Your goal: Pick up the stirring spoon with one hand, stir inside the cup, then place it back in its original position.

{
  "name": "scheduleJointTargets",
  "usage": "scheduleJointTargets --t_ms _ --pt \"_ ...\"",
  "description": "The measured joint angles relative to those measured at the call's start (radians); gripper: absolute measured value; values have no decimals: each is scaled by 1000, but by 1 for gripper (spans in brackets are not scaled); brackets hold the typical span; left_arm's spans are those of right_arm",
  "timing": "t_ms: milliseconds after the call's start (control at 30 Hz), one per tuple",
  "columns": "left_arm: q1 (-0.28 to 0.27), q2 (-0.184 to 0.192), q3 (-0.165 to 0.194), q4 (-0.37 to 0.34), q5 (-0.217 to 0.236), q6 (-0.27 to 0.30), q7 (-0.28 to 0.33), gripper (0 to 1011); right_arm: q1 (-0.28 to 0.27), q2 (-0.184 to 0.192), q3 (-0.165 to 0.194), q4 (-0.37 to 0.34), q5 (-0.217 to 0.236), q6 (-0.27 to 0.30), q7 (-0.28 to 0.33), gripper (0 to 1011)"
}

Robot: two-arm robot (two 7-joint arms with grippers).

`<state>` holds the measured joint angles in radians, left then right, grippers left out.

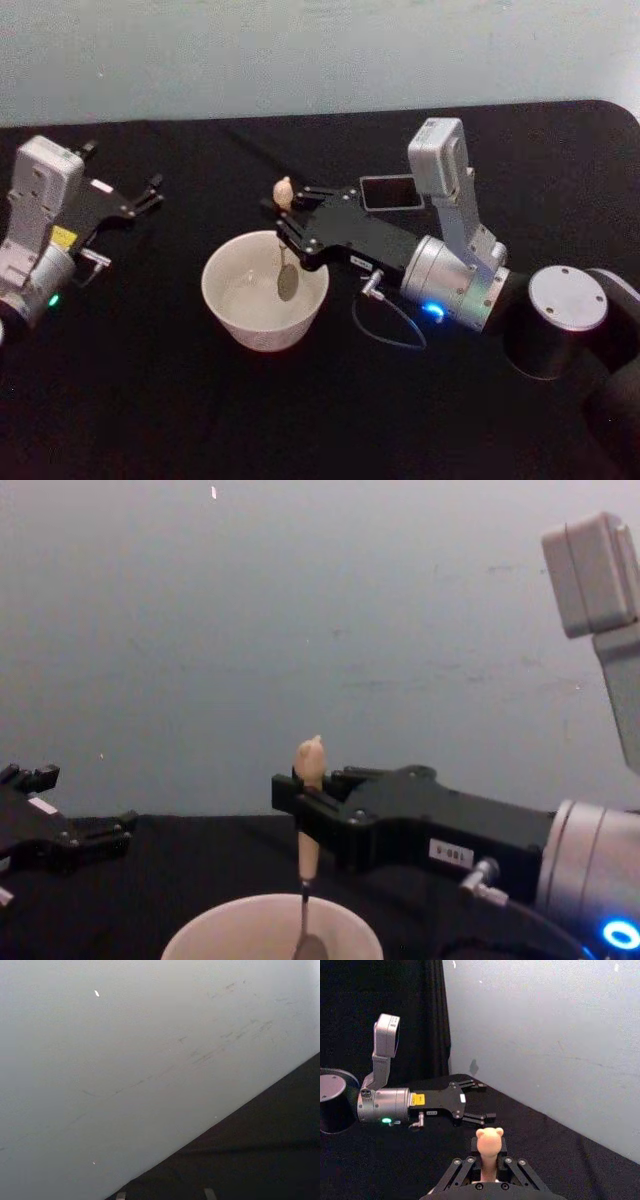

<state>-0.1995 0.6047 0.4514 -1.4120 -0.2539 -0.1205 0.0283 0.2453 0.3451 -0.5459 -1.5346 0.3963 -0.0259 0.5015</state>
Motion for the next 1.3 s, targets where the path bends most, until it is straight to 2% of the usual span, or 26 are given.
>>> scheduleJointTargets --t_ms 633,1300 --pt "0 0 0 0 0 0 0 1001 -23 -10 -15 29 -42 -42 7 159" --pt "0 0 0 0 0 0 0 1001 -11 -41 -30 45 -48 -33 20 160"
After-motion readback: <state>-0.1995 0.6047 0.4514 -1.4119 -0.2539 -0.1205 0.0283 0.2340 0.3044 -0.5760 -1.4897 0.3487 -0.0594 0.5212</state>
